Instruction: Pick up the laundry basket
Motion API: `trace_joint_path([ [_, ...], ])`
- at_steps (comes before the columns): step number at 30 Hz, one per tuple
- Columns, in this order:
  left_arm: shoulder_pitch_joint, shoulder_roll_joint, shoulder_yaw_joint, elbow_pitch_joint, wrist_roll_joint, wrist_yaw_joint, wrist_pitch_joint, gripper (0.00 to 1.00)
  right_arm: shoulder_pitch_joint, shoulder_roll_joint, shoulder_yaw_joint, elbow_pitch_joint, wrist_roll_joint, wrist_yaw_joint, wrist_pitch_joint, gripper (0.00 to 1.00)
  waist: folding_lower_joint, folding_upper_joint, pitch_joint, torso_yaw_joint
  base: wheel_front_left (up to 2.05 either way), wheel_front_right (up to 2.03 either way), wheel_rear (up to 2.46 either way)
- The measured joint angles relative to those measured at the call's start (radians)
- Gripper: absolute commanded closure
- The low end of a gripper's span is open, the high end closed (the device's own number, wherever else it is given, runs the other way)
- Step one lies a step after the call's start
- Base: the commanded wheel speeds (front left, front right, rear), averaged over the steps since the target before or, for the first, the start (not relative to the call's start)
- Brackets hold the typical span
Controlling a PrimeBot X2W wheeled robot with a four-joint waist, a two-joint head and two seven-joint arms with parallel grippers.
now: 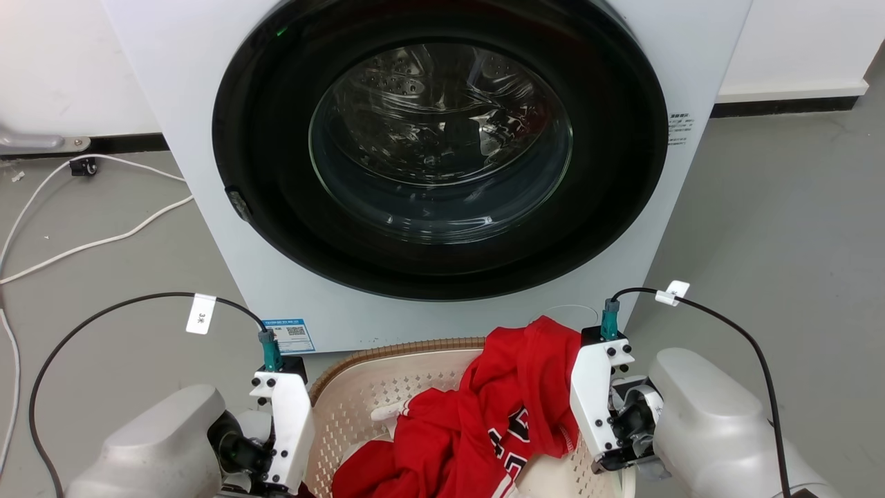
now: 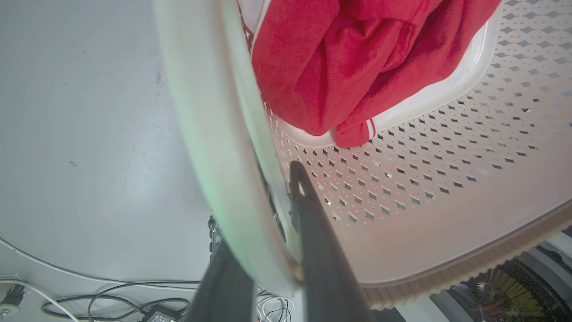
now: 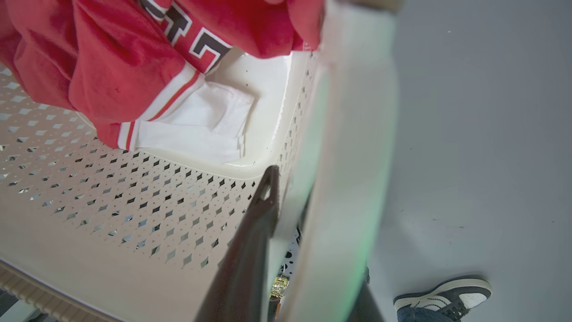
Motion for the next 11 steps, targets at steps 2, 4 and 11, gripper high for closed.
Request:
trace_joint_path([
  [2,-0.002,0.000,0.000,0.001,0.000,0.000,0.000,1.00,-0.001,0.000,0.004,0.002,0.002,0.000,-0.001,1.00,0.0000,0.0000,0.000,0.000,0.00,0.00,0.00],
  [4,-0.003,-0.001,0.000,0.001,0.000,0.000,0.001,1.00,-0.004,0.000,0.007,0.005,0.006,0.000,-0.004,1.00,0.0000,0.0000,0.001,0.001,0.00,0.00,0.00],
  [11,-0.003,-0.002,0.000,0.002,0.000,0.000,0.002,1.00,-0.008,0.000,0.021,0.010,0.020,0.000,-0.006,1.00,0.0000,0.0000,0.003,0.002,0.00,0.00,0.00],
])
